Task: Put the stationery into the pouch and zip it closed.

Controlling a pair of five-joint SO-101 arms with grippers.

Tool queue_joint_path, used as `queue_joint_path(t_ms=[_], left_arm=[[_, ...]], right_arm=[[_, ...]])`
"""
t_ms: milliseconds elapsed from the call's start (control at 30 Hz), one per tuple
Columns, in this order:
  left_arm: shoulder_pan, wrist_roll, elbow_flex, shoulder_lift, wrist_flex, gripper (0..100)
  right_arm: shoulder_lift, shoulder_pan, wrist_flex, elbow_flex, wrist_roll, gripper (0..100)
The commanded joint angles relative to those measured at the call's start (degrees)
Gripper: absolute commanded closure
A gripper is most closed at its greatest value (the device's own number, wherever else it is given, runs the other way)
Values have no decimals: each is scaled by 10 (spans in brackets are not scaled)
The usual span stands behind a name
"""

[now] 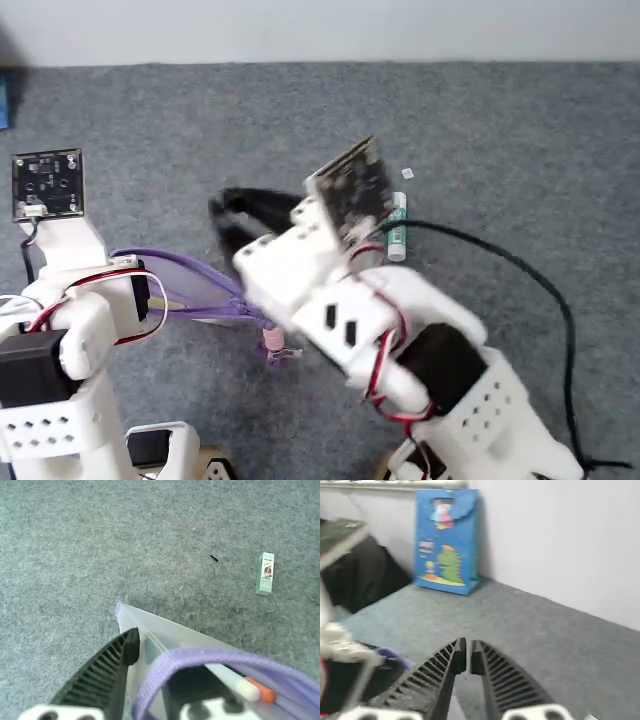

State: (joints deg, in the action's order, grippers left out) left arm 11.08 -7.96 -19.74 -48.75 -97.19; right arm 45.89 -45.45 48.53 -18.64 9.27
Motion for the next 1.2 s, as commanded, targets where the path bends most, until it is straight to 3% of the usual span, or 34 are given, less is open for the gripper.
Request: queue_joint_path(t_ms=[0,400,667,867,1167], left_arm=[[1,-1,-30,13,-2,989],[1,-1,-30,14,-2,989],[1,-1,-30,12,-3,989],[2,-1,-30,11,-3,989],[1,-1,-30,13,0,989]], right_arm=[[4,73,37,27,-2,966],[-95,251,171,26,-4,991],[-271,289,176,38,-7,990],[-415,327,180,145,-7,988],[-659,348,241,375,-52,793]])
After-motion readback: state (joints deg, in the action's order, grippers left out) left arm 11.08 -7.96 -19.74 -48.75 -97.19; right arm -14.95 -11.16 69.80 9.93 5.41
